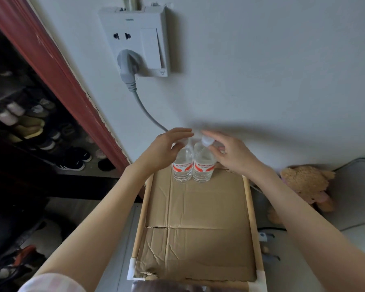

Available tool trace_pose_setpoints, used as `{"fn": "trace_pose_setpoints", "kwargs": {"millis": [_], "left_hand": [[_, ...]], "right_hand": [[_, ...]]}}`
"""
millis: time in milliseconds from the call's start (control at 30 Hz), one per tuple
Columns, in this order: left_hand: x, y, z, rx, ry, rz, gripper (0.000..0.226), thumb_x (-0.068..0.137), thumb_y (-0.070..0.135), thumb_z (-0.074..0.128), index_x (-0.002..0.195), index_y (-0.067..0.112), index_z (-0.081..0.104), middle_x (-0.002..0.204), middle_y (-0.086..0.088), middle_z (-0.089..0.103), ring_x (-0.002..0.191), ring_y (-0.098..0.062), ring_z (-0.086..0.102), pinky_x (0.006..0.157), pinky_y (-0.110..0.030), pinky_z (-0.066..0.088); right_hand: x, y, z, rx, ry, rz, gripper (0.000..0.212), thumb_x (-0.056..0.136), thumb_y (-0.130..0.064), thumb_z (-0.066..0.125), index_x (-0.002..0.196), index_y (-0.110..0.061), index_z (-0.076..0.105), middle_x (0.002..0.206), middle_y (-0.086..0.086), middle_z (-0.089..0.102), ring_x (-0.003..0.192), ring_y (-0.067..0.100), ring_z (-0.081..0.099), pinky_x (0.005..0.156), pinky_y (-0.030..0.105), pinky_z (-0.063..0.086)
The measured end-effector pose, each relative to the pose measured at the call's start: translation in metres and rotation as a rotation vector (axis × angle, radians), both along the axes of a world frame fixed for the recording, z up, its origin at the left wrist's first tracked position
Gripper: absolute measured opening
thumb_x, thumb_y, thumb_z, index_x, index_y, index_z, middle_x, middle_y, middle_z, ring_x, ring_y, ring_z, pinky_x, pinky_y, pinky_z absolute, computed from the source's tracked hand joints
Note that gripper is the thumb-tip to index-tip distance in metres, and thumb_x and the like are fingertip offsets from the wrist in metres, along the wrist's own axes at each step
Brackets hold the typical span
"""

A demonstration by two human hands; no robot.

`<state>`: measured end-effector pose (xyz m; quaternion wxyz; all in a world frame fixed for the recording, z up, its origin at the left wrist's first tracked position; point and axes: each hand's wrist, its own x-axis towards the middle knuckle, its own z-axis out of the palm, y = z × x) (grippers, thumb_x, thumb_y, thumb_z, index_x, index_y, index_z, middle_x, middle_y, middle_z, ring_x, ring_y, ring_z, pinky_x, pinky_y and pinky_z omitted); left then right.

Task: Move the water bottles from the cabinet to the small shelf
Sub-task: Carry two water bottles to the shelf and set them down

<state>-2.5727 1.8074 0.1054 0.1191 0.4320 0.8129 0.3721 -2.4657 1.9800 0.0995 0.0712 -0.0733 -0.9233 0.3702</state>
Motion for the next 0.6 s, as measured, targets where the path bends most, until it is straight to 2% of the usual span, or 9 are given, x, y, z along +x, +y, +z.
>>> {"fn": "trace_pose_setpoints", "kwargs": {"millis": [67,133,200,300,367,433,533,600], "left_hand": [[-0.001,-0.002,0.001,-0.030,0.017,-0.020,0.041,0.085,-0.008,0.046,0.120,0.010,0.056,0.131,-0.004,0.052,0.116,-0.015,0.049,0.095,-0.010,0.034],[-0.001,-0.003,0.000,-0.021,0.044,-0.001,0.040,0.083,-0.009,0.047,0.117,0.008,0.057,0.127,-0.008,0.054,0.113,-0.018,0.051,0.090,-0.005,0.033],[0.000,-0.004,0.000,-0.001,0.045,0.049,0.036,0.082,-0.007,0.052,0.114,0.008,0.059,0.121,-0.009,0.057,0.108,-0.022,0.054,0.090,-0.011,0.038],[0.005,-0.002,0.001,-0.006,0.002,0.180,0.031,0.080,0.011,0.064,0.110,0.013,0.061,0.109,-0.004,0.059,0.091,-0.021,0.056,0.086,-0.033,0.046],[0.008,-0.001,0.003,-0.030,0.008,0.214,0.035,0.078,0.020,0.068,0.112,0.016,0.060,0.106,-0.002,0.057,0.086,-0.016,0.053,0.084,-0.034,0.046],[0.011,-0.002,0.003,-0.047,0.033,0.137,0.041,0.080,0.019,0.065,0.120,0.017,0.054,0.114,-0.003,0.055,0.095,-0.018,0.053,0.088,-0.033,0.045],[0.011,-0.007,0.000,-0.087,0.047,-0.015,0.044,0.085,0.002,0.055,0.126,0.015,0.049,0.131,-0.004,0.048,0.118,-0.018,0.044,0.099,-0.025,0.034],[0.009,-0.010,0.000,-0.054,0.031,0.010,0.043,0.084,-0.006,0.050,0.123,0.013,0.053,0.129,-0.005,0.050,0.115,-0.019,0.048,0.096,-0.024,0.037]], "right_hand": [[-0.001,0.003,0.003,0.029,-0.009,-0.011,0.039,0.091,-0.011,0.049,0.128,-0.021,0.048,0.129,0.001,0.054,0.110,0.021,0.054,0.094,0.035,0.043],[-0.004,0.004,0.005,0.078,-0.011,-0.017,0.035,0.090,-0.012,0.050,0.125,-0.018,0.050,0.125,0.003,0.056,0.105,0.023,0.055,0.089,0.032,0.041],[-0.006,0.004,0.006,0.122,-0.002,-0.023,0.031,0.088,-0.016,0.054,0.119,-0.016,0.052,0.118,0.006,0.058,0.100,0.024,0.056,0.086,0.034,0.042],[-0.011,0.002,0.006,0.186,-0.011,-0.080,0.030,0.083,-0.029,0.061,0.106,-0.011,0.052,0.107,0.006,0.057,0.092,0.023,0.055,0.081,0.039,0.045],[-0.012,0.002,0.007,0.191,-0.014,-0.107,0.035,0.082,-0.035,0.063,0.103,-0.011,0.050,0.104,0.004,0.055,0.089,0.020,0.053,0.078,0.036,0.045],[-0.011,0.002,0.006,0.168,-0.013,-0.070,0.038,0.082,-0.035,0.063,0.109,-0.012,0.049,0.110,0.003,0.055,0.096,0.019,0.052,0.080,0.031,0.042],[-0.007,0.006,0.007,0.121,-0.057,0.031,0.043,0.087,-0.024,0.057,0.127,-0.015,0.045,0.129,0.003,0.052,0.110,0.019,0.051,0.090,0.029,0.039],[-0.006,0.007,0.009,0.095,-0.072,0.042,0.038,0.088,-0.018,0.055,0.125,-0.016,0.049,0.126,0.004,0.054,0.106,0.018,0.053,0.090,0.030,0.042]]}}
